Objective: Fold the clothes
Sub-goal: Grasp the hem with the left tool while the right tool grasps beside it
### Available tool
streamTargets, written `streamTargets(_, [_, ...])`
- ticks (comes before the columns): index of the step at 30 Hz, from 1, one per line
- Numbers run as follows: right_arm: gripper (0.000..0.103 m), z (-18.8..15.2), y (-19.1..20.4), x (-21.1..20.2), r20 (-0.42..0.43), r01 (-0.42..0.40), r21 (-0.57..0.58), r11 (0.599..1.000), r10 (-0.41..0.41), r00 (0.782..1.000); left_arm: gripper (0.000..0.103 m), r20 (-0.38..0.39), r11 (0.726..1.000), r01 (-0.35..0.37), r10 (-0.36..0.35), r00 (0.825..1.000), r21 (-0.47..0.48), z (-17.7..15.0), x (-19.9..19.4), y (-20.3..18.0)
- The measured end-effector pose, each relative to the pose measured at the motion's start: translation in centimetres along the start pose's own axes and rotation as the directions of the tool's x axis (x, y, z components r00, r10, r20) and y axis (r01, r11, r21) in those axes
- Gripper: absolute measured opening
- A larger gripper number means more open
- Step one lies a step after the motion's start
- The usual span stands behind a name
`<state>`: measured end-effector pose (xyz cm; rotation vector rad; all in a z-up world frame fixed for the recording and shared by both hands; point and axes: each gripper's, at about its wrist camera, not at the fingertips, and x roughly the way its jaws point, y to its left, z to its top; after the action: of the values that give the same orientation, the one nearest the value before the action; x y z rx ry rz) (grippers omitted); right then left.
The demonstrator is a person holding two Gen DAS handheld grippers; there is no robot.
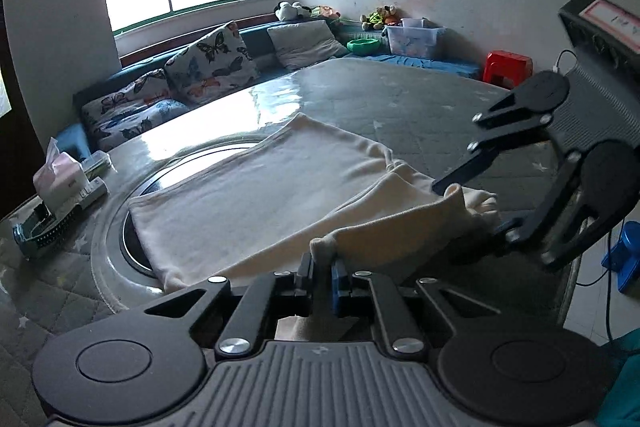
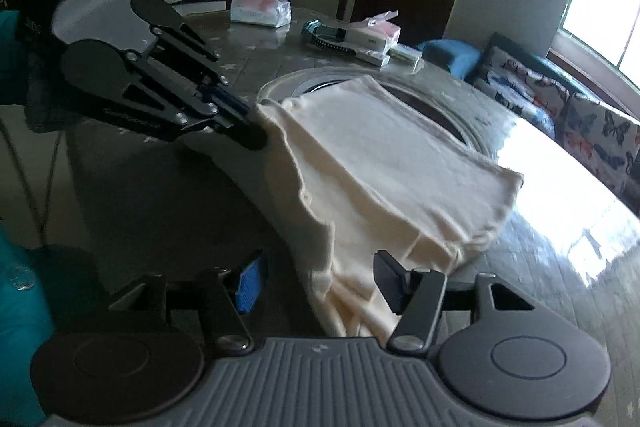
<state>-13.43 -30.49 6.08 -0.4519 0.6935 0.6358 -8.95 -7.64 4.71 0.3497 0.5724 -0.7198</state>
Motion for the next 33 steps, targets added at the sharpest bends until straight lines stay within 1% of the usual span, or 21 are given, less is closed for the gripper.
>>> streamTargets(1, [0.051,0.1,-0.1,0.5,-0.003,-0.009,0.005,1.0,0.009,1.0,0.009,-0.002,1.0,0.001,-0.001,1.0,-0.002,-0.2,0.0,0.1])
streamTargets(2, [0.044,0.1,-0.2,1.0,-0.007,-0.02,0.012,1.0,0.02,1.0,0.009,-0.005,1.0,0.001,-0.001,1.0,-0.005,-0.3,0.0,0.1])
streamTargets(3, [0.035,0.2,-0.3,1.5,-0.012,-0.031,0.019,0.999,0.031,0.999,0.01,-0.008,1.0,0.001,-0.001,1.0,-0.007,-0.5,0.0,0.2])
streamTargets(5, [0.024,0.5,-0.8,1.8,-0.019,-0.049,0.048,0.998,0.05,0.999,0.013,-0.014,1.0,0.002,-0.002,1.0,-0.008,-0.9,-0.2,0.2])
streamTargets(6, [0.021,0.6,-1.1,1.9,-0.022,-0.057,0.062,0.996,0.059,0.998,0.014,-0.015,1.0,0.0,0.0,1.0,-0.002,-1.1,-0.4,0.2])
streamTargets(7, [0.018,0.7,-1.3,2.0,-0.025,-0.065,0.077,0.995,0.068,0.997,0.018,-0.016,1.0,-0.002,0.003,1.0,0.004,-1.4,-0.6,0.1])
streamTargets(8, [0.015,0.9,-1.6,1.9,-0.021,-0.066,0.095,0.993,0.069,0.997,0.019,-0.013,1.0,-0.014,0.014,1.0,0.018,-1.6,-0.8,-0.1])
streamTargets(9, [0.015,1.1,-1.9,1.8,-0.015,-0.066,0.113,0.991,0.069,0.998,0.019,-0.012,0.999,-0.02,0.02,1.0,0.03,-1.9,-1.1,-0.2])
streamTargets(10, [0.014,1.3,-2.2,1.8,-0.01,-0.068,0.128,0.989,0.069,0.998,0.023,-0.012,0.999,-0.025,0.025,1.0,0.043,-2.2,-1.3,-0.4])
streamTargets(12, [0.014,1.7,-2.6,1.7,0.0,-0.068,0.151,0.986,0.069,0.998,0.023,-0.021,0.997,-0.037,0.039,0.999,0.063,-2.7,-1.5,-0.6])
streamTargets(14, [0.014,2.0,-2.9,1.7,0.006,-0.063,0.168,0.984,0.063,0.998,0.028,-0.033,0.994,-0.059,0.062,0.998,0.089,-3.5,-1.6,-0.9])
streamTargets(18, [0.014,2.3,-3.1,1.5,0.023,-0.053,0.178,0.983,0.05,0.998,0.028,-0.038,0.982,-0.105,0.112,0.993,0.155,-4.6,-1.4,-1.5])
streamTargets(20, [0.013,2.4,-3.2,1.5,0.031,-0.048,0.19,0.981,0.043,0.999,0.024,-0.029,0.975,-0.123,0.131,0.991,0.185,-4.9,-1.3,-1.7])
streamTargets(21, [0.013,2.5,-3.2,1.4,0.035,-0.044,0.195,0.98,0.037,0.999,0.024,-0.024,0.972,-0.133,0.14,0.99,0.195,-5.0,-1.2,-1.8])
streamTargets(22, [0.012,2.5,-3.2,1.4,0.04,-0.039,0.2,0.979,0.032,0.999,0.019,-0.017,0.971,-0.138,0.144,0.989,0.196,-5.0,-1.3,-1.7])
streamTargets(23, [0.012,2.5,-3.1,1.4,0.045,-0.035,0.204,0.978,0.026,0.999,0.012,-0.01,0.97,-0.142,0.147,0.989,0.196,-5.0,-1.4,-1.7])
streamTargets(25, [0.011,2.3,-3.0,1.0,0.062,-0.032,0.211,0.977,0.019,0.998,0.008,0.001,0.975,-0.14,0.142,0.99,0.174,-4.7,-1.9,-1.4])
streamTargets(28, [0.011,2.1,-2.9,0.1,0.091,-0.032,0.217,0.976,0.012,0.996,0.006,0.021,0.984,-0.128,0.126,0.992,0.127,-4.1,-3.0,-0.8])
streamTargets(33, [0.01,2.2,-2.3,-2.0,0.129,-0.035,0.204,0.978,0.009,0.992,0.006,0.055,0.99,-0.107,0.102,0.993,0.096,-2.8,-5.5,-0.7])
